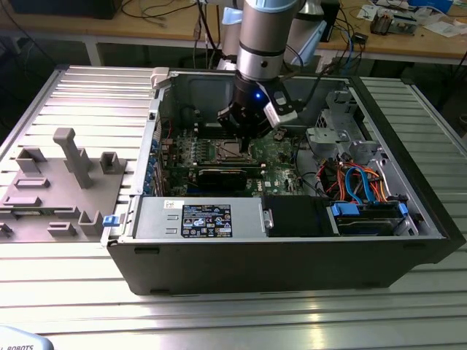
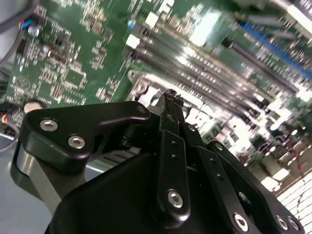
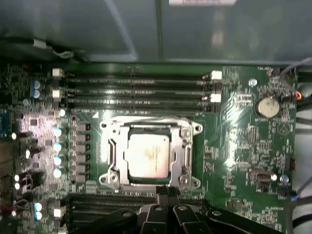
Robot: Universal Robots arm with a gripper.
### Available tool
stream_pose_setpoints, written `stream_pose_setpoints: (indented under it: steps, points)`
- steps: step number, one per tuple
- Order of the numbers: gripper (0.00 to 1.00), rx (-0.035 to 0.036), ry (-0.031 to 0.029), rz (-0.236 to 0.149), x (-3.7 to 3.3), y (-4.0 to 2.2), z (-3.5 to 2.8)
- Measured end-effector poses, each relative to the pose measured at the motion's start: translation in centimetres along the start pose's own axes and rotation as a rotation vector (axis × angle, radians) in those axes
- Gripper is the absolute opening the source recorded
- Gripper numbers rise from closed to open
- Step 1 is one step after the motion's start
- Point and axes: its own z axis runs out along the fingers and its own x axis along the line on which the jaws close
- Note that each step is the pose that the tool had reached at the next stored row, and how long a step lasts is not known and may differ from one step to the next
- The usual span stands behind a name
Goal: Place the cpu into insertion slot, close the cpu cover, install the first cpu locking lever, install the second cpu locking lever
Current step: 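Install the second cpu locking lever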
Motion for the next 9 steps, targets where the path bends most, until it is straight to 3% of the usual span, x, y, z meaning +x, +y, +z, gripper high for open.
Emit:
stream_pose_setpoints:
  steps: [2,3,5,9]
  points:
    - [0.11,-0.0099,-0.0002,-0.001,0.08,-0.58,0.02]
    - [0.11,-0.0217,-0.0005,-0.001,0.37,-1.12,0.06]
    - [0.11,-0.0419,-0.0015,-0.002,1.17,-1.51,0.11]
    - [0.11,-0.0559,-0.0028,-0.002,2.16,-1.83,0.17]
